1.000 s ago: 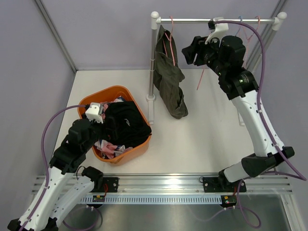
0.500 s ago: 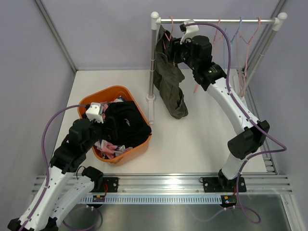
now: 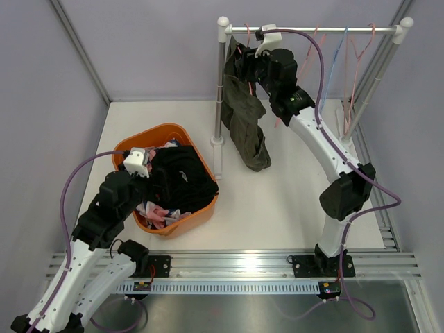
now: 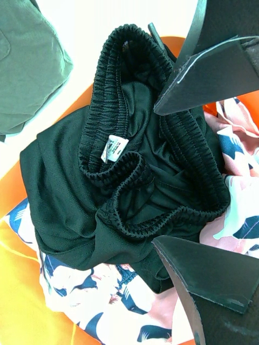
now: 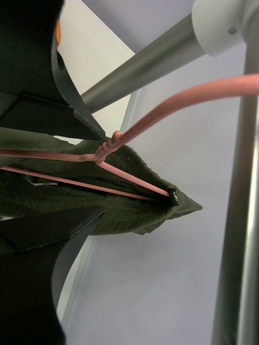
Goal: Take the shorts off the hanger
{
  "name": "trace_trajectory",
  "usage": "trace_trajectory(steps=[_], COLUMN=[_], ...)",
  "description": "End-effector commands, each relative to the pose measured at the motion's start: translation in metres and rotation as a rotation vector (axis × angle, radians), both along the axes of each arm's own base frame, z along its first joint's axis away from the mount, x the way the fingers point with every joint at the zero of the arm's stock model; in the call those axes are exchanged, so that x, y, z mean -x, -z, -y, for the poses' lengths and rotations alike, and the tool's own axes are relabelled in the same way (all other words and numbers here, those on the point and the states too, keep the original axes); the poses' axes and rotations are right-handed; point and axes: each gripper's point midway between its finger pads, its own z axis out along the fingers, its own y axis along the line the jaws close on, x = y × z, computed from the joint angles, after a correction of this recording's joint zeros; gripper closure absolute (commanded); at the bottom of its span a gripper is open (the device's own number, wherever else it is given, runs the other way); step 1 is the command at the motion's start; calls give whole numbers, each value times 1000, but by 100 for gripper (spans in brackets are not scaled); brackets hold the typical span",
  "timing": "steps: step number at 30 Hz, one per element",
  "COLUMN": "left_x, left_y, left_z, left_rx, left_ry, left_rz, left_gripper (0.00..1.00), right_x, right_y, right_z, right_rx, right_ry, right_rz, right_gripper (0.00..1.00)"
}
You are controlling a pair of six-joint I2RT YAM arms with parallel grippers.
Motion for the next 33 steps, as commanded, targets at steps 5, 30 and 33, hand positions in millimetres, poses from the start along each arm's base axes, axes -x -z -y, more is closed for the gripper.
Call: trace_trajectory(steps=[5, 30, 33], left_x=[-3, -4, -4], left_y=[-1, 2, 2], left_z=[3, 3, 3], left_rx=[-1, -6, -6], left_ry=[17, 14, 14], left_rz=[13, 4, 4], left_gripper=[1, 1, 1], right_x=[-8, 11, 27], right_y=[-40, -72, -95], right_z=[-1, 16, 31], right_rx=[-52, -9, -29], right_ry=[38, 74, 107], right_rz=[118, 132, 162], right_gripper=[45, 100, 100])
